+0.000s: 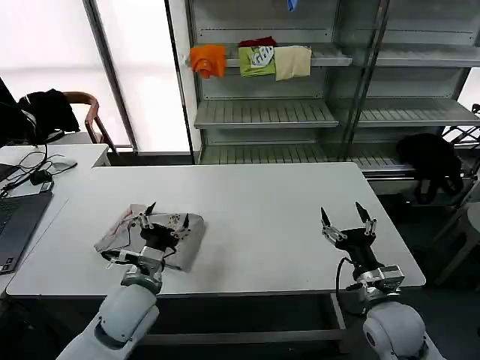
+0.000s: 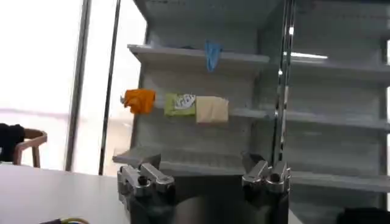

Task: Fold and organize the clothes.

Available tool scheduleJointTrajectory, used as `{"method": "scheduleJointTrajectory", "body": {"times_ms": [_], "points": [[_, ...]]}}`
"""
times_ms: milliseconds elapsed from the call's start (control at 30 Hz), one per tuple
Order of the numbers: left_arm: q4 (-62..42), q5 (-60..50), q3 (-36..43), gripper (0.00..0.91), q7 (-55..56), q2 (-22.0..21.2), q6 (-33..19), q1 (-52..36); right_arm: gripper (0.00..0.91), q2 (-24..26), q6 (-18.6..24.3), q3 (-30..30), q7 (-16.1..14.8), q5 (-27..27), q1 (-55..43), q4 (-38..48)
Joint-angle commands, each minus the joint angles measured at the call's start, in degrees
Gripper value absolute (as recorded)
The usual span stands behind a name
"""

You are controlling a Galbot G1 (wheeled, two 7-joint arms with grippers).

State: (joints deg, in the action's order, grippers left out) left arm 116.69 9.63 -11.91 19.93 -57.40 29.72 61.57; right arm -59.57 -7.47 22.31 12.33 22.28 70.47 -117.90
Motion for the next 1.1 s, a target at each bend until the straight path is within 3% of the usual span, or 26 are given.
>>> {"method": "scheduleJointTrajectory", "body": {"times_ms": [33, 100, 200, 233, 267, 333, 567, 833, 967, 1100], "points": [[5.71, 11.95, -18.00, 0.907, -6.36, -0.74, -2.46, 6.62, 0.907, -4.46, -11.75, -10.17, -0.44, 10.15, -9.20, -0.56], [7.19, 12.26, -17.98, 0.907, -6.46, -0.78, -2.09, 5.50, 0.907, -6.12, -14.22, -13.81, 0.62, 12.10, -12.29, -0.36], [8.51, 12.35, -16.69, 0.907, -6.62, -1.11, -2.20, 3.97, 0.907, -9.67, -16.99, -20.69, 6.65, 15.58, -16.59, 1.39], [8.82, 12.32, -15.93, 0.907, -6.69, -1.45, -2.16, 3.55, 0.907, -11.01, -18.04, -23.93, 10.25, 17.07, -17.77, 3.25], [8.89, 12.30, -15.58, 0.907, -6.75, -1.62, -2.18, 3.32, 0.907, -11.55, -18.40, -24.29, 10.85, 17.39, -18.26, 4.10], [9.01, 12.10, -14.13, 0.907, -6.81, -2.29, -2.28, 2.82, 0.907, -13.99, -17.73, -29.18, 13.06, 17.13, -19.42, 8.73], [8.91, 12.05, -12.10, 0.907, -7.67, -2.67, -3.10, 2.15, 0.907, -23.68, -15.78, -34.92, 19.23, 14.72, -22.93, 19.43], [8.62, 11.72, -11.49, 0.907, -8.44, -3.16, -3.38, 2.43, 0.907, -29.60, -16.61, -36.70, 17.95, 15.95, -25.69, 25.14], [8.22, 11.44, -11.33, 0.907, -8.60, -3.25, -3.48, 2.37, 0.907, -30.28, -17.38, -36.90, 17.43, 16.20, -25.94, 26.54], [8.11, 11.33, -11.15, 0.907, -8.79, -3.31, -3.47, 2.35, 0.907, -29.84, -21.07, -37.09, 16.86, 15.96, -26.41, 26.09]]}}
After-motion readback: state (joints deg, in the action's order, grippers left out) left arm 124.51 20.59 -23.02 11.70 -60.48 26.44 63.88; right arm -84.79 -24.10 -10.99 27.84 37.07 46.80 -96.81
